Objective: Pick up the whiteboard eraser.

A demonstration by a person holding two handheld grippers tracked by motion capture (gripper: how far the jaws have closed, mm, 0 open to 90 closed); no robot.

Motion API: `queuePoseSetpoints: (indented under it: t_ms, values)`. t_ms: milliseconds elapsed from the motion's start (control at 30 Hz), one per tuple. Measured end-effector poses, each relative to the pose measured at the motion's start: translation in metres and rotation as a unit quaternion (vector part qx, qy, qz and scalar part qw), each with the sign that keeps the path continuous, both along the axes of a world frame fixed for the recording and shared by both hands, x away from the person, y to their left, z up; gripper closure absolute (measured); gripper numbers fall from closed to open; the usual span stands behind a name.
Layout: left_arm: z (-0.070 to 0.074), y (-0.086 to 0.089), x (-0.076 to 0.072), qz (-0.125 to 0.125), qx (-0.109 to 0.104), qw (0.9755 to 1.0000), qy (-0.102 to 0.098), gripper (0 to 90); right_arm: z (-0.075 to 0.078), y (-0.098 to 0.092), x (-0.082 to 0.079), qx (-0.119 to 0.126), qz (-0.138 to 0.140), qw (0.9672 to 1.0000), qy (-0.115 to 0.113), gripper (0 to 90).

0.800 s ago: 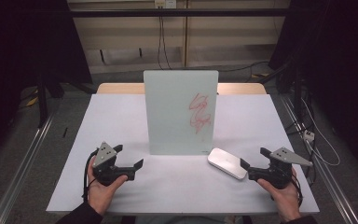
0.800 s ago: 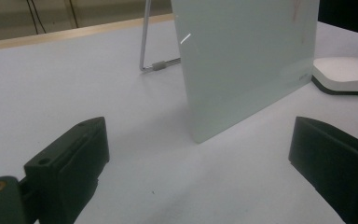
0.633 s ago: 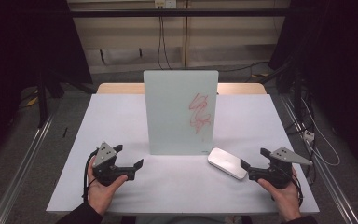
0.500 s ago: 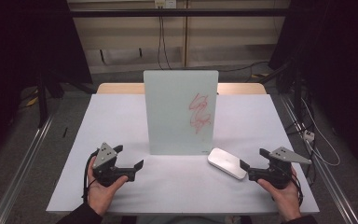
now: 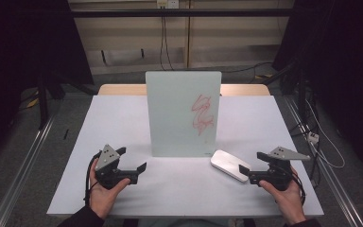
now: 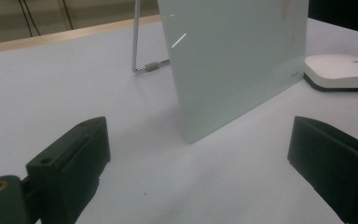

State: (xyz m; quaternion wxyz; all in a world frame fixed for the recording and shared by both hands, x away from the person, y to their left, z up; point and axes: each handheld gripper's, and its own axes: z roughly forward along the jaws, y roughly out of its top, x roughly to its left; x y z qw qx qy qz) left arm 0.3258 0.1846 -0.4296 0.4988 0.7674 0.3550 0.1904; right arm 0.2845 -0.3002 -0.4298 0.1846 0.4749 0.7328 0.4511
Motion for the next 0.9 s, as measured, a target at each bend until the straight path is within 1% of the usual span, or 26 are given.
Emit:
queuePoseSetpoints:
  t_ms: [67,100,133,200,233,267,300,333,433,467,500,567,600,633,667,700,733,833,900]
  values:
    - [0.0,0.001,0.0,0.001,-0.002,1.0,0.004,5.4,0.002,0.002,0.002,-0.004,0.006,1.0,-0.001,11.1]
    - [0.0,0.001,0.0,0.001,-0.002,1.0,0.004,5.4,0.003,0.004,0.003,-0.005,0.009,0.9999,0.001,10.6]
    - [0.001,0.002,-0.001,-0.002,-0.002,1.0,0.001,5.4,0.004,0.005,0.004,-0.006,0.013,0.9999,0.004,10.9]
    - [0.001,0.003,-0.001,-0.001,-0.001,1.0,-0.001,5.4,0.005,0.009,0.006,-0.016,0.022,0.9996,0.008,11.2]
    - [0.001,0.003,-0.001,-0.001,-0.001,1.0,-0.001,5.4,0.005,0.009,0.006,-0.016,0.022,0.9996,0.008,11.2]
    - [0.001,0.003,-0.001,-0.003,-0.001,1.0,0.002,5.4,0.006,0.012,0.008,-0.023,0.031,0.9991,0.017,11.2]
    - [0.001,0.003,-0.001,-0.003,-0.001,1.0,0.002,5.4,0.006,0.014,0.009,-0.025,0.038,0.9987,0.023,12.0]
    - [0.001,0.003,-0.001,-0.003,-0.001,1.0,0.002,5.4,0.007,0.016,0.01,-0.03,0.042,0.9983,0.025,13.2]
    - [0.001,0.002,-0.001,-0.003,-0.003,1.0,0.002,5.4,0.01,0.021,0.015,-0.049,0.059,0.9965,0.033,12.5]
    - [0.001,0.001,-0.001,-0.006,0.003,1.0,-0.001,5.3,0.011,0.022,0.017,-0.053,0.066,0.9957,0.036,11.6]
    - [0.001,0.001,-0.001,-0.006,0.003,1.0,-0.001,5.3,0.012,0.025,0.019,-0.058,0.07,0.9951,0.039,11.5]
    - [0.001,0.001,-0.001,-0.006,0.005,1.0,-0.002,5.3,0.013,0.029,0.024,-0.076,0.078,0.9932,0.04,11.6]
    - [0.001,0.001,-0.001,-0.007,0.006,1.0,-0.001,5.3,0.013,0.03,0.027,-0.079,0.084,0.9923,0.045,11.9]
    - [0.001,0.001,-0.001,-0.007,0.006,1.0,-0.001,5.3,0.013,0.03,0.027,-0.079,0.084,0.9923,0.045,11.9]
    - [0.001,0.002,-0.001,-0.005,0.004,1.0,0.001,5.3,0.013,0.034,0.032,-0.093,0.092,0.99,0.054,13.0]
    - [0.001,0.002,-0.001,-0.005,0.004,1.0,0.001,5.3,0.013,0.034,0.032,-0.093,0.092,0.99,0.054,13.0]
    - [0.001,0.002,-0.001,-0.005,0.003,1.0,0.002,5.2,0.013,0.036,0.037,-0.104,0.1,0.987,0.07,15.3]
    - [0.0,0.002,-0.001,-0.004,0.001,1.0,0.004,5.2,0.013,0.038,0.044,-0.119,0.102,0.9839,0.086,14.9]
    - [0.0,0.002,-0.001,-0.006,0.002,1.0,0.005,5.2,0.012,0.039,0.049,-0.132,0.107,0.9805,0.099,14.8]
